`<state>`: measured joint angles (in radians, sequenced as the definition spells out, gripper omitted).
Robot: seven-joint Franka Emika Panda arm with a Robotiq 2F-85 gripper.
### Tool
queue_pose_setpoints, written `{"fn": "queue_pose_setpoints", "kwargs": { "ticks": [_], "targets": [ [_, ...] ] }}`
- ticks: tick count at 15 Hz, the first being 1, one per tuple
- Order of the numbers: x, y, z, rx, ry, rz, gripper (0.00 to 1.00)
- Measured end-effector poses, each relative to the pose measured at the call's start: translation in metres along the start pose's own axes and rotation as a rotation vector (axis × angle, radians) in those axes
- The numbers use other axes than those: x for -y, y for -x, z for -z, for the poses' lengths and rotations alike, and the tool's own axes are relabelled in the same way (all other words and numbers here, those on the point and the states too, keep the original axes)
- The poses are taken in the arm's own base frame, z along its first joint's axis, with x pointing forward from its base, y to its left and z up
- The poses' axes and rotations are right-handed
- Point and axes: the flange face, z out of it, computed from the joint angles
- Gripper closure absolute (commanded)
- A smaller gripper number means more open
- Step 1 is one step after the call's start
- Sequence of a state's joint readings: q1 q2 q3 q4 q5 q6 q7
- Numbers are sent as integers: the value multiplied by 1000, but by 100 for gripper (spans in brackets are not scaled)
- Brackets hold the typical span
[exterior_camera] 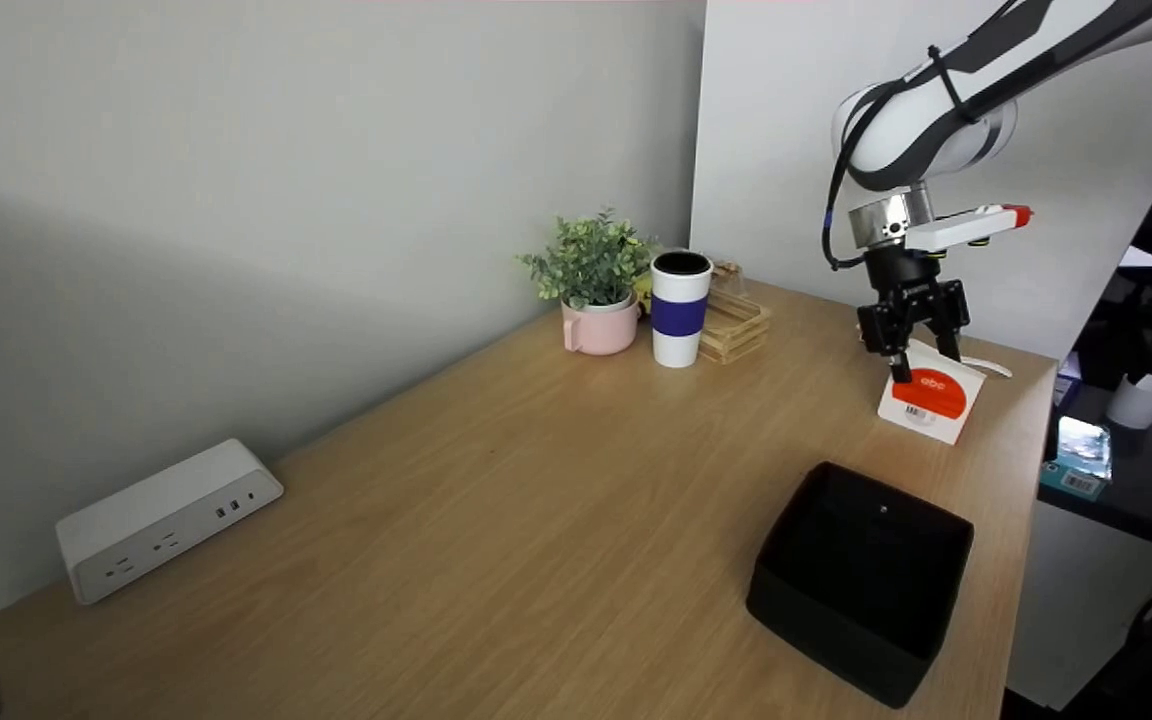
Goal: Remove the book from the box and put it on the table, put it back in the box, then back on the table again.
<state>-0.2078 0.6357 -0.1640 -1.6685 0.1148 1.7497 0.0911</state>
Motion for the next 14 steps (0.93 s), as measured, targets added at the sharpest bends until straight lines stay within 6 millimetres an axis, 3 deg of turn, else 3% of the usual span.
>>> {"fn": "queue_pose_setpoints", "kwargs": {
  "ticks": [7, 14],
  "targets": [
    [1, -4, 3, -8, 14, 4, 98],
    [4, -2, 10, -26, 34, -8, 96]
  ]
}}
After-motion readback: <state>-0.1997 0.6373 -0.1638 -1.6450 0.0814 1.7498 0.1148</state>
